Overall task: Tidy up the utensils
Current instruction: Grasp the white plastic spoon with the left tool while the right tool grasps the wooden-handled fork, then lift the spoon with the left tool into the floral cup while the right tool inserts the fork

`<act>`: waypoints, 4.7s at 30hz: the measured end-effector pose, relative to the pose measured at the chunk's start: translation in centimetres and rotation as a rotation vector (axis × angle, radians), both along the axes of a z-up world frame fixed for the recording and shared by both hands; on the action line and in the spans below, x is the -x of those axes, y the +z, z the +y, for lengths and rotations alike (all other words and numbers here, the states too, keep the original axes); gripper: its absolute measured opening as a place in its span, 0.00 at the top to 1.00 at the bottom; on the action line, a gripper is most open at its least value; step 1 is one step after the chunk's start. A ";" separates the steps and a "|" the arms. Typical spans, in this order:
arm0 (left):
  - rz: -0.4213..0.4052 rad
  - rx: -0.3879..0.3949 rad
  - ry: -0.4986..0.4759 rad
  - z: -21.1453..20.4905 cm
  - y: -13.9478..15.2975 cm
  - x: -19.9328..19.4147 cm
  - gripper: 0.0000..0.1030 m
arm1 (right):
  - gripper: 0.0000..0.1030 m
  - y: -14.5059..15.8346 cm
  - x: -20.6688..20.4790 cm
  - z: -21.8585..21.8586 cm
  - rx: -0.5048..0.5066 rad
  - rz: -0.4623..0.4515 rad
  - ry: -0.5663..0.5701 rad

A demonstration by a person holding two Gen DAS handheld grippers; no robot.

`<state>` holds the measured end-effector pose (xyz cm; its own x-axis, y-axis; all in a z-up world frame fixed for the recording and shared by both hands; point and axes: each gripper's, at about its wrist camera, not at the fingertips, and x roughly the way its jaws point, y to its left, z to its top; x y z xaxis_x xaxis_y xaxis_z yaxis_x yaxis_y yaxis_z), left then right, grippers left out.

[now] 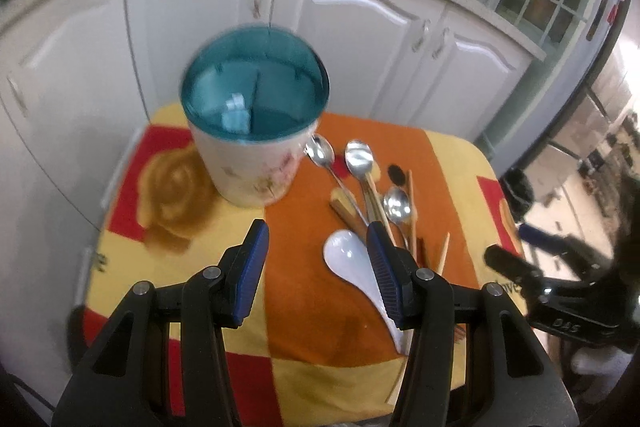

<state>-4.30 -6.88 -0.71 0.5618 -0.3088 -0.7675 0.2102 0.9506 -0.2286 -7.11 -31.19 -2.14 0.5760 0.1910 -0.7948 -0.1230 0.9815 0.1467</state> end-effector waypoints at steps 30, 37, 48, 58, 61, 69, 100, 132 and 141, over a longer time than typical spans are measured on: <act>0.173 -0.033 -0.065 -2.4 -7.5 -4.2 0.51 | 0.45 -4.3 -3.6 1.1 -0.051 0.115 0.077; 0.202 -0.022 -0.092 -2.9 -8.5 -4.9 0.52 | 0.45 -4.6 -3.9 1.0 -0.060 0.125 0.077; 0.212 -0.042 -0.159 -4.4 -9.4 -5.8 0.86 | 0.45 -5.0 -4.5 0.9 -0.089 0.148 0.099; 0.187 -0.005 -0.138 -2.2 -8.1 -5.2 0.96 | 0.63 -4.8 -6.7 5.3 -0.099 0.136 0.263; 0.185 -0.012 -0.117 -1.2 -7.8 -4.9 0.96 | 0.74 -5.3 -7.9 6.7 -0.085 0.149 0.305; 0.171 -0.012 -0.063 1.5 -6.9 -4.7 0.97 | 0.78 -7.2 -10.8 9.7 0.002 0.186 0.381; -0.012 0.043 -0.074 2.7 1.8 -2.6 0.99 | 0.91 4.7 -4.7 0.3 -0.279 -0.123 0.199; -0.316 -0.055 0.180 7.9 11.2 -10.5 0.99 | 0.91 20.5 -9.9 7.3 -0.175 -0.492 0.297; -0.423 -0.194 0.206 6.4 8.5 -12.2 0.99 | 0.91 15.8 -14.6 10.3 -0.148 -0.414 0.291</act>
<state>7.93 -0.47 7.77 0.8703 -0.0333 -0.4914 0.0499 0.9985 0.0208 7.46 -20.89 13.63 0.7425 0.4832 -0.4638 -0.4648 0.8704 0.1627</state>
